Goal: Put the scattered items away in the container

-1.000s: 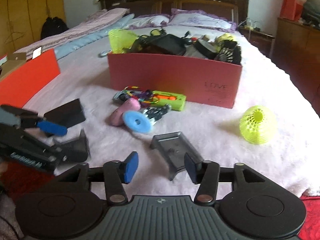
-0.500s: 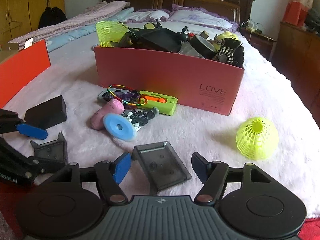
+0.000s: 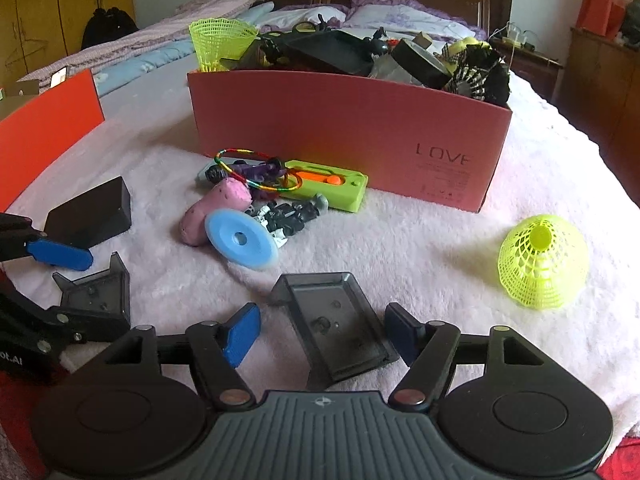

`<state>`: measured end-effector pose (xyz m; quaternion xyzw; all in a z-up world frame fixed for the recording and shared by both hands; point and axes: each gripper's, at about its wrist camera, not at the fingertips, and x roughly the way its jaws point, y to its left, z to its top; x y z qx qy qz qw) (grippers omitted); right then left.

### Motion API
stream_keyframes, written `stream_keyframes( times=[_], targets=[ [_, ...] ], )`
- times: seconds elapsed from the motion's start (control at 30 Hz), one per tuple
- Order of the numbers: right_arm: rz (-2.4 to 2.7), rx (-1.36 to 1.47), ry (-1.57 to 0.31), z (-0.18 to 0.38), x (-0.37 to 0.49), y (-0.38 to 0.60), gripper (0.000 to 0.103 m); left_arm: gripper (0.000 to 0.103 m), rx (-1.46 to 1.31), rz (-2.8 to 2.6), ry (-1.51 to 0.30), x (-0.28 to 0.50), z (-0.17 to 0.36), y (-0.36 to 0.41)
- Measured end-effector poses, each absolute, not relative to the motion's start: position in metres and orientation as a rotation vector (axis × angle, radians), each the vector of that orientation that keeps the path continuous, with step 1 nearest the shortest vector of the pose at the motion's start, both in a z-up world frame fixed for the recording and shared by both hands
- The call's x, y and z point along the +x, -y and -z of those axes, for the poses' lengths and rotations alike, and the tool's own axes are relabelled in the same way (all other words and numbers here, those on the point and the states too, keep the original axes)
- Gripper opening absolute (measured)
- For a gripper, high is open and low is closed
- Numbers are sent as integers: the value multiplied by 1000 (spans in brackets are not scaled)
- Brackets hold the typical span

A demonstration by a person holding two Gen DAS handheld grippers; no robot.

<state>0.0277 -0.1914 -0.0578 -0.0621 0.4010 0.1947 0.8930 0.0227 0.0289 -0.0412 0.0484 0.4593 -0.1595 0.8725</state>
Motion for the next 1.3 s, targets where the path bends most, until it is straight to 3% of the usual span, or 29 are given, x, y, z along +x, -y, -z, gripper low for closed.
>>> stream_keyframes(
  times=[0.27,0.47,0.7,0.8,0.87,0.93,1.0,1.07,1.13,1.3],
  targets=[
    [-377,-102,-826,60,26,193,71,80,24,274,-955,19,38,-49],
    [-366,-121,-815,60,21,191,71,74,113,340,-946,11,35,-34],
    [-366,-116,-802,58,17,195,71,75,258,394,-936,0,45,-8],
    [-351,-90,-771,54,17,200,71,83,265,354,-927,2,45,-10],
    [-360,-64,-777,53,20,204,71,82,262,338,-919,3,44,-12],
    [-371,-75,-795,56,22,204,71,66,258,351,-917,3,43,-12],
    [-376,-99,-813,62,24,202,71,57,258,357,-910,3,42,-10],
    [-364,-97,-823,60,21,202,70,52,262,354,-902,1,42,-7],
    [-352,-93,-833,58,17,201,55,50,265,358,-902,0,42,-5],
    [-320,-81,-866,52,7,201,52,51,239,352,-919,-2,43,-6]
  ],
)
